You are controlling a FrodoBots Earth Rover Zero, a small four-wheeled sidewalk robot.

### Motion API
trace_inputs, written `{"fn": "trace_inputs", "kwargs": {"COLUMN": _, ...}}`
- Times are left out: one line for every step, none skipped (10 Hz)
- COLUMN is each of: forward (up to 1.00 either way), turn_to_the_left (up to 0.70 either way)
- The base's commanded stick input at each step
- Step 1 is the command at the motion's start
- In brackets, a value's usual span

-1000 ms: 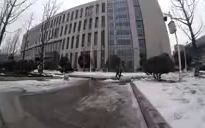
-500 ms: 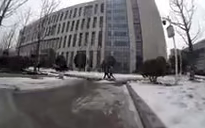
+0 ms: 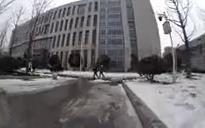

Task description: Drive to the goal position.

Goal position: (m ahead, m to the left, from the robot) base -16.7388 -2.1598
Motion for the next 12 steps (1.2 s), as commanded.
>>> {"fn": "trace_inputs", "kwargs": {"forward": 0.70, "turn_to_the_left": 0.27}}
{"fn": "trace_inputs", "kwargs": {"forward": 0.70, "turn_to_the_left": 0.27}}
{"fn": "trace_inputs", "kwargs": {"forward": 0.70, "turn_to_the_left": 0.27}}
{"fn": "trace_inputs", "kwargs": {"forward": 0.70, "turn_to_the_left": 0.27}}
{"fn": "trace_inputs", "kwargs": {"forward": 0.70, "turn_to_the_left": 0.27}}
{"fn": "trace_inputs", "kwargs": {"forward": 0.70, "turn_to_the_left": 0.27}}
{"fn": "trace_inputs", "kwargs": {"forward": 0.70, "turn_to_the_left": 0.27}}
{"fn": "trace_inputs", "kwargs": {"forward": 0.70, "turn_to_the_left": 0.27}}
{"fn": "trace_inputs", "kwargs": {"forward": 0.70, "turn_to_the_left": 0.27}}
{"fn": "trace_inputs", "kwargs": {"forward": 0.70, "turn_to_the_left": 0.27}}
{"fn": "trace_inputs", "kwargs": {"forward": 0.70, "turn_to_the_left": 0.27}}
{"fn": "trace_inputs", "kwargs": {"forward": 0.70, "turn_to_the_left": 0.27}}
